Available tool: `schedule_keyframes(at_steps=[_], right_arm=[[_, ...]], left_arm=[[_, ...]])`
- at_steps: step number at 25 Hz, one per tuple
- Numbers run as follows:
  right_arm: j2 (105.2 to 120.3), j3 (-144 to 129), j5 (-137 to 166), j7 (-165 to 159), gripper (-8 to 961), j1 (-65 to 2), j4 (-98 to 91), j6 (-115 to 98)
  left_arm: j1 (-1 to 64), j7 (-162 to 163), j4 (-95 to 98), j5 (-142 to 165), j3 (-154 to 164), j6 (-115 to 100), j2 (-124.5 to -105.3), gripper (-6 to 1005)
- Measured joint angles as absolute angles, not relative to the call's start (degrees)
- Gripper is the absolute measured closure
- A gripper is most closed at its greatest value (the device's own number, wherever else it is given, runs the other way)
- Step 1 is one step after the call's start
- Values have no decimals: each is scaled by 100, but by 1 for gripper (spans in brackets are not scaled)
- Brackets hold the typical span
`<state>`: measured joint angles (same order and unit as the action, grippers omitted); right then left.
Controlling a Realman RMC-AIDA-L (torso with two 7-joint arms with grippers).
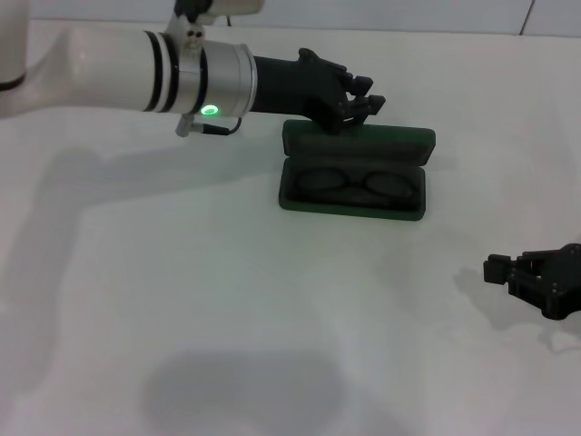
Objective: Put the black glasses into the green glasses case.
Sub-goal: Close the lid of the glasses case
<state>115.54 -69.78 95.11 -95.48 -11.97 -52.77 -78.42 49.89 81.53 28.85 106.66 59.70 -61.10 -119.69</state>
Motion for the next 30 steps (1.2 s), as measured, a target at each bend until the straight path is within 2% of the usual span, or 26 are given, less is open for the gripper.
schedule_keyframes(at_steps=[1, 19, 30], right_arm=[[11555, -6978, 9510, -9546, 849, -1198, -5273, -7842], [11557, -6916, 9491, -9457, 825, -1405, -5105, -7713], [11566, -6917, 9491, -9378, 811, -1419, -5096, -7600]], left_arm=[[5006, 8153, 2846, 10658, 6051, -6002, -11981, 695], [5119, 8135, 2569, 10591, 6348, -5440, -12022, 791], [5221, 8195, 2368, 10498, 6736, -5385, -12027, 783]])
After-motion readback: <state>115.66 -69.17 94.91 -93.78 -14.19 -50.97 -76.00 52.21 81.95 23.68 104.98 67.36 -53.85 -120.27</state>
